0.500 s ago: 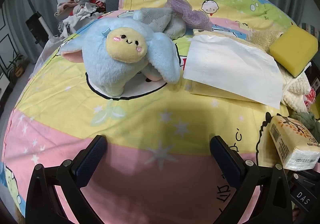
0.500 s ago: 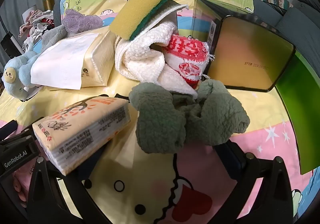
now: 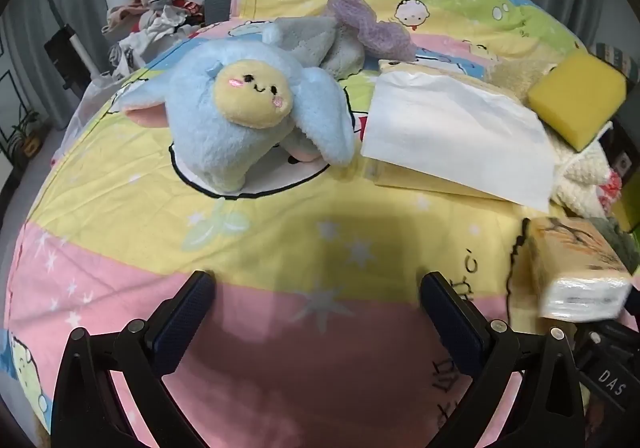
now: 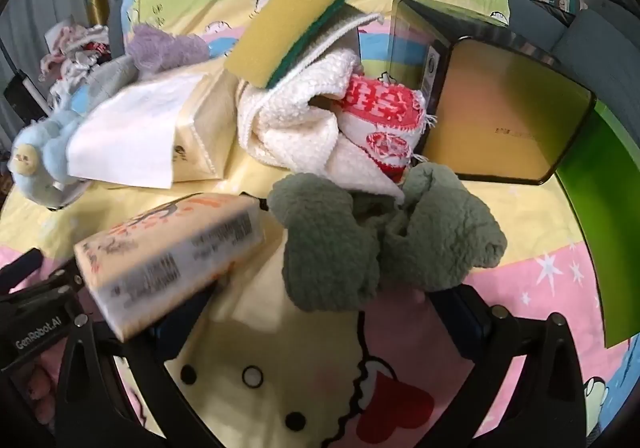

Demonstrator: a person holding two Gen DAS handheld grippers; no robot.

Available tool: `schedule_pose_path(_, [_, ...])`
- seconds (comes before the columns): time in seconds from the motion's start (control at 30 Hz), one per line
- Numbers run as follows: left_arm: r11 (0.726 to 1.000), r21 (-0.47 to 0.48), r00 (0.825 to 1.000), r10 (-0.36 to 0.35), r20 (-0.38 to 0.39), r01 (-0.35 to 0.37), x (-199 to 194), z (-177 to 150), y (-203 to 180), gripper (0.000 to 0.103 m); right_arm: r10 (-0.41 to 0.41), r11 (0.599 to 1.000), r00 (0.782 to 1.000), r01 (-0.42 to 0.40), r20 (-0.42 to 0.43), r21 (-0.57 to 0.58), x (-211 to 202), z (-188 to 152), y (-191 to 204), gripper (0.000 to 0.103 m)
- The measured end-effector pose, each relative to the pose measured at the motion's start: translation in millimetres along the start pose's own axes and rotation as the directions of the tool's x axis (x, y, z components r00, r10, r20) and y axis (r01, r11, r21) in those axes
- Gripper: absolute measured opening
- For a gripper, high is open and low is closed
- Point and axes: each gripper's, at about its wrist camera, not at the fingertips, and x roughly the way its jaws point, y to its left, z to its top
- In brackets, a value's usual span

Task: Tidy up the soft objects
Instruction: 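Move the right tool toward the light-blue plush bunny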

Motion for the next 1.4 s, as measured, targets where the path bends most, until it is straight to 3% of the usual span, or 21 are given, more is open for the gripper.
schedule_pose_path(0.17, [0.995, -0.035, 0.993, -0.093, 0.068, 0.096, -29, -1, 15, 0.103, 0.002, 0.999, 0.995, 0.003, 0.104, -0.048, -36, 4, 5, 0.102])
schedule_pose_path(0.37, [0.995, -0.021, 0.986, -0.094, 0.139, 0.098, -55, -1, 23, 0.103, 0.080, 0.996, 0.985, -0.083, 0.153, 0.011, -62, 9, -8, 0.101])
schedule_pose_path(0.47, [0.994, -0.011, 0.981, -0.109, 0.160, 0.112, -61, -2, 24, 0.103, 0.075, 0.995, 0.981, -0.084, 0.179, 0.047, -68, 3, -9, 0.098])
schedule_pose_path(0.53, [0.992, -0.014, 0.978, -0.123, 0.170, 0.128, -65, -1, 26, 0.103, 0.075, 0.994, 0.981, -0.088, 0.181, 0.064, -67, 3, -12, 0.090])
schedule_pose_path(0.7, [0.986, -0.031, 0.973, -0.159, 0.165, 0.166, -65, -5, 28, 0.103, 0.102, 0.990, 0.979, -0.117, 0.178, 0.074, -67, -1, -18, 0.086])
schedule_pose_path(0.93, [0.983, -0.044, 0.970, -0.168, 0.177, 0.178, -68, -5, 30, 0.103, 0.140, 0.985, 0.976, -0.155, 0.166, 0.081, -69, 1, -19, 0.073])
schedule_pose_path(1.13, [0.989, -0.025, 0.969, -0.140, 0.204, 0.148, -74, -6, 28, 0.094, 0.154, 0.982, 0.974, -0.170, 0.166, 0.087, -73, 2, -22, 0.062])
schedule_pose_path(1.4, [0.985, -0.028, 0.965, -0.158, 0.211, 0.168, -77, -6, 32, 0.075, 0.151, 0.982, 0.974, -0.167, 0.167, 0.084, -75, 2, -20, 0.041])
